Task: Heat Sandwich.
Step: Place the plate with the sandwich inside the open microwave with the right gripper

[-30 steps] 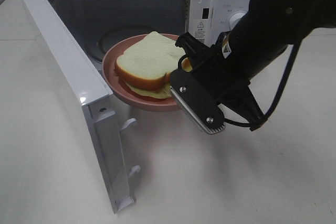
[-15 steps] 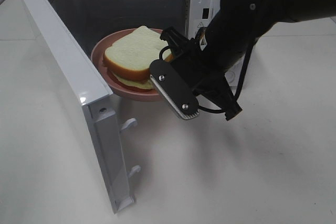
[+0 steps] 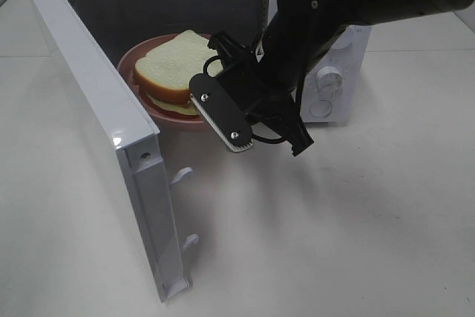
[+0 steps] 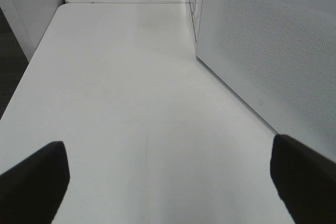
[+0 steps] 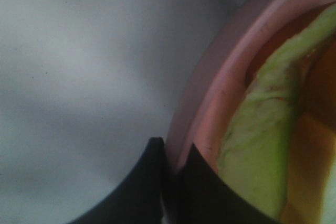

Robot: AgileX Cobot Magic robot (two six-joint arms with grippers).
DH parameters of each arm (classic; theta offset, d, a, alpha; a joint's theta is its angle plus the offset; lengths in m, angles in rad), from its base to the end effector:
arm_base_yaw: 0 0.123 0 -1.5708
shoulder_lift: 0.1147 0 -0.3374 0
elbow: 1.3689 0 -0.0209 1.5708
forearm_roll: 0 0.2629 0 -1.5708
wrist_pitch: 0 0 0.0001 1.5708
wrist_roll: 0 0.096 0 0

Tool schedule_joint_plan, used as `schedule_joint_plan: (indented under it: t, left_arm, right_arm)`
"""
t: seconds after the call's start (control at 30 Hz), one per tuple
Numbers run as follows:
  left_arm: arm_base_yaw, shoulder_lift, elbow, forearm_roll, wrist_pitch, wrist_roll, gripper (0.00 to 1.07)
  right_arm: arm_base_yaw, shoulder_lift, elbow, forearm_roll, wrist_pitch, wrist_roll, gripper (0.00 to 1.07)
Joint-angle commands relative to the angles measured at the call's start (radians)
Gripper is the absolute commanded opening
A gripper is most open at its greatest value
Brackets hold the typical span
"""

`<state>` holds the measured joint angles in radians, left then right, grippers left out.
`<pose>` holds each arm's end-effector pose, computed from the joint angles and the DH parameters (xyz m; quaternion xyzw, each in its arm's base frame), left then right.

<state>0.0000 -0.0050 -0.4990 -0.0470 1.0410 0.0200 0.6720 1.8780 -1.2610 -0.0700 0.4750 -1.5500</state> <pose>-0.0424 -0.0039 0.2821 0.0092 0.8467 -0.0182 0.5317 0.3361 0.2634 0.2350 -0.8712 0.4031 -0.1404 0.2424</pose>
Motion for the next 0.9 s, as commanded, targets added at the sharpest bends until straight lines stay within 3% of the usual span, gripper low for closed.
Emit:
schedule_joint_plan:
  t: [0.03, 0.43, 0.9]
  left_arm:
    - [-0.004, -0.026, 0.003, -0.001, -0.006, 0.000, 0.98]
    - [-0.004, -0.026, 0.003, -0.001, -0.006, 0.000, 0.98]
    - [-0.004, -0.026, 0.003, -0.001, -0.006, 0.000, 0.98]
  right_arm:
    - [0.002, 0.027, -0.051, 0.004, -0.008, 0.034, 0.01]
    - [0.002, 0.133, -0.231, -0.052, 0.069, 0.143, 0.01]
    - [0.002, 0.231, -0.363, -0.111, 0.108, 0.262, 0.01]
